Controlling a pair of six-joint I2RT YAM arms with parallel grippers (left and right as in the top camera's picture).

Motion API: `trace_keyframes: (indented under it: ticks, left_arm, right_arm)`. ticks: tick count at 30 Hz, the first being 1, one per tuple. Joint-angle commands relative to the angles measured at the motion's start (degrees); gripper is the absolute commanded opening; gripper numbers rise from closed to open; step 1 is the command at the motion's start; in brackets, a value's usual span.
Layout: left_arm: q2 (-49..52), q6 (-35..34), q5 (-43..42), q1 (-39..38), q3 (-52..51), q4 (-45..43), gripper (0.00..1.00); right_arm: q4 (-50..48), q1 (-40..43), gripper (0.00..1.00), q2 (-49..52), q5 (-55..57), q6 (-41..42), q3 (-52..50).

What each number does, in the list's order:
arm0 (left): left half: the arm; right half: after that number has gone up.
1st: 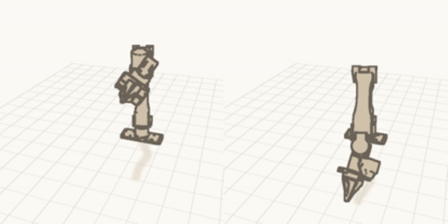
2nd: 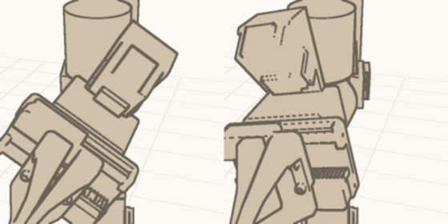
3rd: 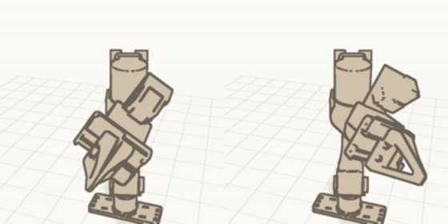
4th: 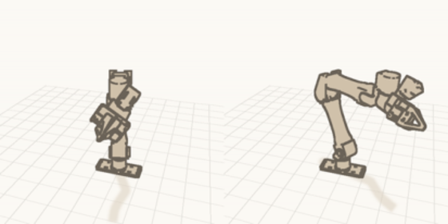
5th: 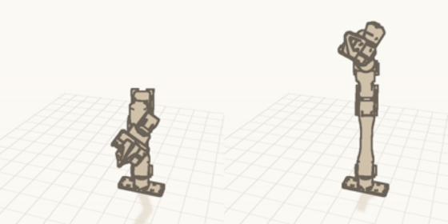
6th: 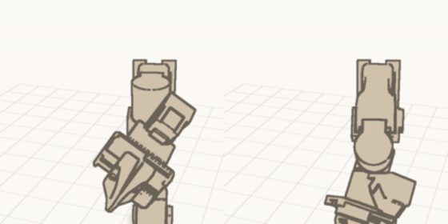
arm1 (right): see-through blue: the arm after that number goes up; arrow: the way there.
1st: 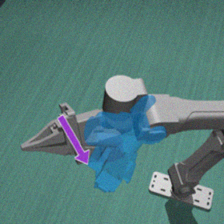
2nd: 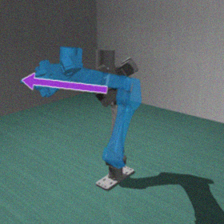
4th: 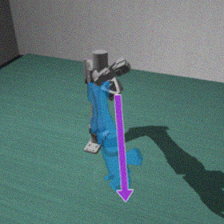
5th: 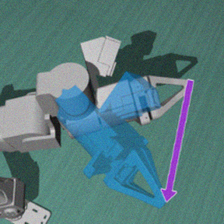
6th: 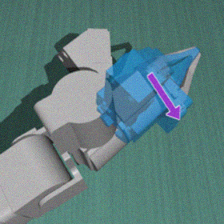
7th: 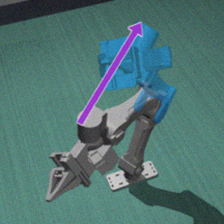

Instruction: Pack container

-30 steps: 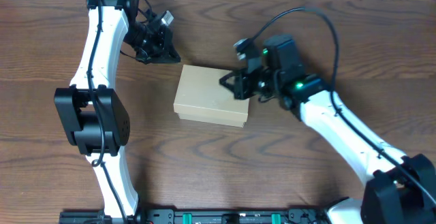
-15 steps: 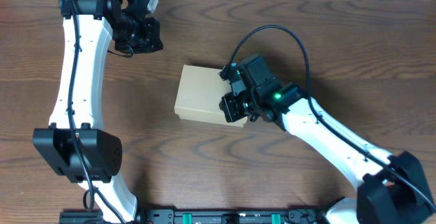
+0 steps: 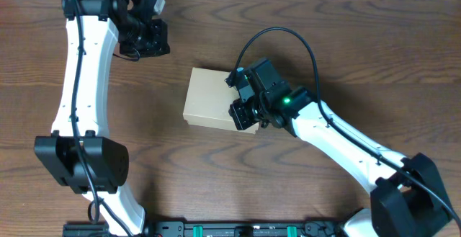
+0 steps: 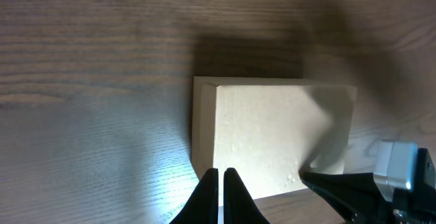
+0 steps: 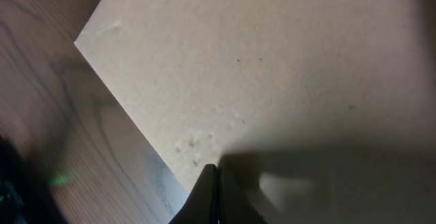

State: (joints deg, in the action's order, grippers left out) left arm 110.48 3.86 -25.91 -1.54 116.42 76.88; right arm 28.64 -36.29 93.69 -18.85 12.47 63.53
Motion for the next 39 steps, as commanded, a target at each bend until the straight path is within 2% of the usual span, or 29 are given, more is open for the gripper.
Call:
trace_keyframes:
  ticks: [1,2,3,6,7,8,9,11,18,25,32,36,39]
  left_arm:
    - [-1.44,-1.79,0.83,1.57,1.25,0.26,0.06]
    - [-1.53,-2.25,0.83,1.92,1.25,0.26,0.06]
    - [-1.64,-2.58,0.83,2.21,1.25,0.28,0.08]
    - [-1.86,-2.6,0.79,3.04,1.25,0.52,0.22]
    - [-1.99,-2.6,0.81,3.19,1.25,0.63,0.36]
    - [-2.16,-2.58,0.81,3.28,1.25,0.68,0.5]
    - [-2.32,-2.58,0.81,3.3,1.25,0.66,0.62]
    - [-2.69,-2.58,0.83,3.41,1.25,0.66,0.96]
    - [-6.78,-2.56,1.05,4.52,1.25,1.81,0.95]
    - [-13.0,-0.35,1.49,6.82,1.2,6.38,0.95]
    - [-19.91,-0.22,7.56,7.63,0.57,8.57,0.95]
    - [-23.82,-0.9,8.61,7.65,-3.78,8.26,0.96]
    - [-27.85,-0.96,8.61,7.65,-9.62,6.56,0.95]
  right_arm:
    - [-0.37,-0.48,0.01,-4.48,-0.68,-1.92,-0.52]
    - [-0.35,-0.42,0.08,-5.38,-0.66,-2.4,-0.52]
    - [-0.33,-0.28,0.2,-6.16,-0.61,-2.58,-0.52]
    - [0.26,0.7,0.49,-8.35,-0.66,-3.41,-0.52]
    - [0.66,1.29,0.76,-9.18,-0.66,-3.56,-0.52]
    - [0.9,1.64,0.98,-9.6,-0.66,-3.61,-0.52]
    - [1.01,1.9,0.99,-9.84,-0.66,-3.63,-0.52]
    - [1.18,2.27,0.99,-10.21,-0.66,-3.67,-0.52]
    - [5.16,6.21,0.99,-16.11,-0.59,-9.33,-0.52]
    - [16.44,15.5,0.99,-26.6,-0.63,-16.15,-0.52]
    - [29.33,26.56,0.99,-38.91,1.07,-23.32,-0.55]
    - [35.76,32.44,0.99,-44.06,1.07,-26.34,-1.05]
    - [36.48,35.04,0.99,-47.82,0.79,-26.23,-2.4]
